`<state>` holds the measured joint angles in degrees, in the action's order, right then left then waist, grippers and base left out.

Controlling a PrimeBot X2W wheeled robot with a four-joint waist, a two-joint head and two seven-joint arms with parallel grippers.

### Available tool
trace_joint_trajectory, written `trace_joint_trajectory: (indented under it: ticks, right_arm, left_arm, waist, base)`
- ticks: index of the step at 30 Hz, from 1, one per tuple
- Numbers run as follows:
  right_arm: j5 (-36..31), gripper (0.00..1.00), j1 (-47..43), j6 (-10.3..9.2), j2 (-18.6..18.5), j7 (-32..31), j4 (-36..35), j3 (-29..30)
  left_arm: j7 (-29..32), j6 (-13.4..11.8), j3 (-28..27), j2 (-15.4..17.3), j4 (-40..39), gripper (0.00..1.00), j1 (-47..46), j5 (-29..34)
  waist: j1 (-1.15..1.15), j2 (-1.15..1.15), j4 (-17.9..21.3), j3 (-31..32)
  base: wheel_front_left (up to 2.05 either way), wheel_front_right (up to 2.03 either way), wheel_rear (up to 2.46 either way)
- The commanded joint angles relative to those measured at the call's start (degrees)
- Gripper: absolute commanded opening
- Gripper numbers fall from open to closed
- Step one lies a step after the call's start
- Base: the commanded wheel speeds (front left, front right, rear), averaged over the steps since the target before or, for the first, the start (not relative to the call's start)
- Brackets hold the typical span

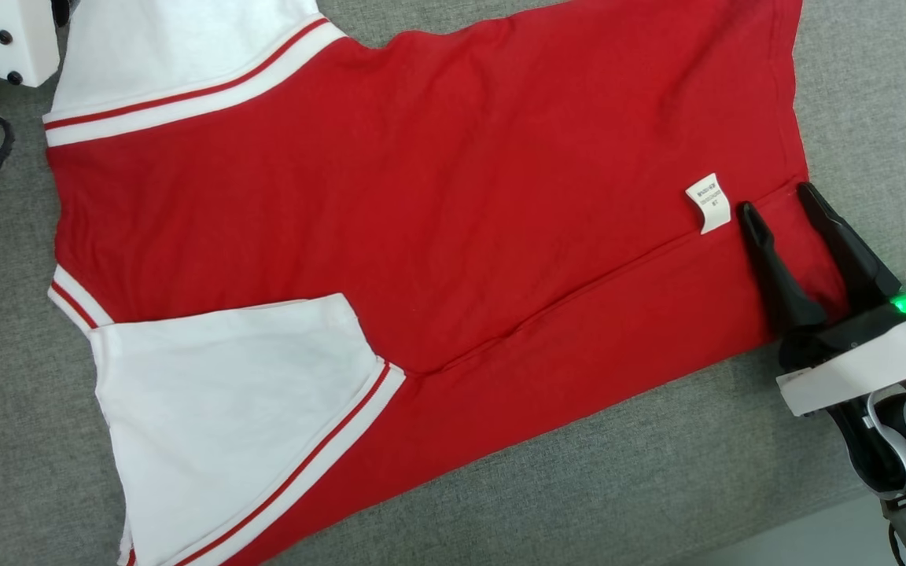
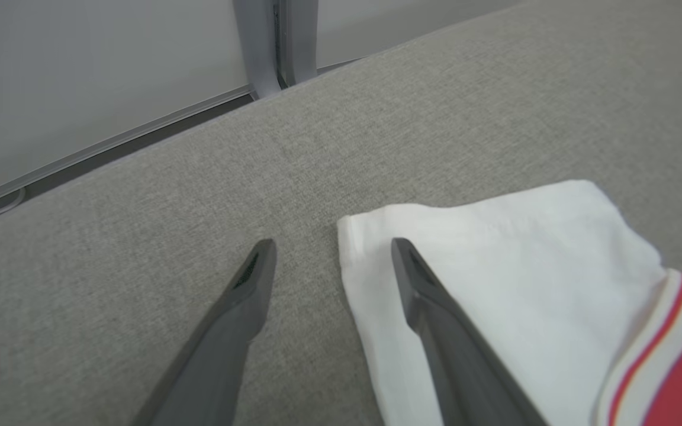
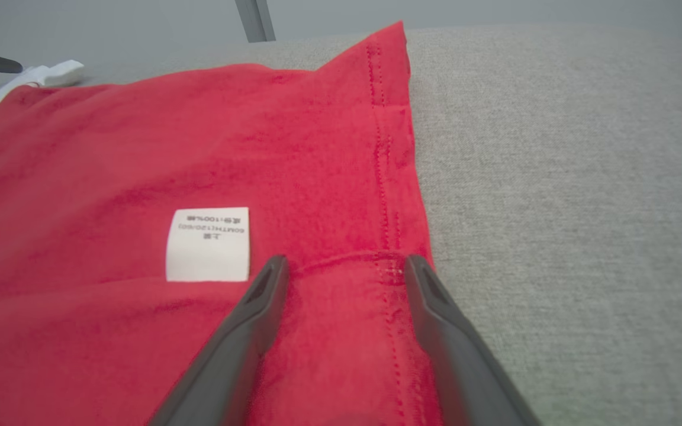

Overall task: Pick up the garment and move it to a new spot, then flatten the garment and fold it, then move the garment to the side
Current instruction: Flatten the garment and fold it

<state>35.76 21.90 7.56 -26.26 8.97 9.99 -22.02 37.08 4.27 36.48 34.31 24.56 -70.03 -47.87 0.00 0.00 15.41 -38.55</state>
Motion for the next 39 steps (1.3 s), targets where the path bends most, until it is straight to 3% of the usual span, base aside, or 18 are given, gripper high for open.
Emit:
trace_joint_trajectory:
  ticks: [1,5,7,8,9,11,17,21,27,32,39]
  right_arm:
    - [0.35,1.0,0.26,-0.14,-0.03,0.03,0.91,-0.52]
    - [0.48,1.0,0.98,-0.14,-0.15,0.55,1.86,-1.34]
    - [0.29,1.0,1.12,-0.14,-0.26,0.76,2.08,-1.66]
    - [0.35,1.0,1.15,-0.15,-0.26,0.74,2.05,-1.75]
    - [0.46,1.0,1.15,-0.15,-0.29,0.82,2.01,-1.8]
    - [0.83,1.0,1.21,-0.15,-0.4,0.9,1.79,-1.78]
    - [2.42,1.0,3.7,-0.14,-1.73,-1.22,-0.29,-0.43]
    - [-0.63,1.0,9.26,-0.13,-2.86,-7.46,-0.45,1.59]
    - [-6.97,1.0,20.08,-0.14,0.62,-17.2,1.58,3.78]
    - [-9.77,1.0,27.84,-0.11,7.79,-24.96,10.27,4.75]
    - [-10.87,1.0,31.61,-0.12,10.08,-25.71,22.12,8.01]
  left_arm:
    - [-0.5,0.37,0.2,0.12,0.65,1.0,-0.95,0.5]
    - [-1.25,0.89,0.79,0.41,2.12,0.99,-1.83,1.34]
    - [-1.45,1.06,0.94,0.44,2.81,0.73,-2.13,1.42]
    - [-1.36,1.22,1.15,0.51,3.08,0.49,-2.24,1.59]
    - [-1.34,1.23,1.28,0.56,3.32,0.37,-2.33,1.62]
    - [-0.8,1.53,1.56,0.5,3.9,0.0,-2.11,1.06]
    - [-0.17,2.46,2.29,0.33,3.21,0.0,-1.19,-1.08]
    - [-0.75,2.88,2.79,0.67,2.03,0.0,-1.02,-2.31]
    - [-1.02,3.09,3.89,0.83,-0.83,0.0,-0.99,-3.47]
    - [-1.12,3.22,4.99,0.58,-4.46,0.0,-0.58,-4.85]
    - [-1.91,3.25,5.57,1.47,-6.04,0.0,-0.1,-5.62]
  waist:
    - [0.0,0.0,0.38,-0.17]
    - [0.0,0.0,1.13,-0.38]
    - [0.0,0.0,1.43,-0.45]
    - [0.0,0.0,1.58,-0.48]
    - [0.0,0.0,1.72,-0.51]
    - [0.0,0.0,1.97,-0.55]
    - [0.0,0.0,2.3,0.3]
    - [0.0,0.0,1.95,2.17]
    - [0.0,0.0,0.18,3.76]
    - [0.0,0.0,-3.08,3.93]
    - [0.0,0.0,-4.62,3.49]
  base:
    - [0.0,0.0,0.0]
    - [0.0,0.0,0.0]
    - [0.0,0.0,0.0]
    - [0.0,0.0,0.0]
    - [0.0,0.0,0.0]
    - [0.0,0.0,0.0]
    - [0.0,0.0,0.0]
    - [0.0,0.0,0.0]
    - [0.0,0.0,0.0]
    - [0.0,0.0,0.0]
    - [0.0,0.0,0.0]
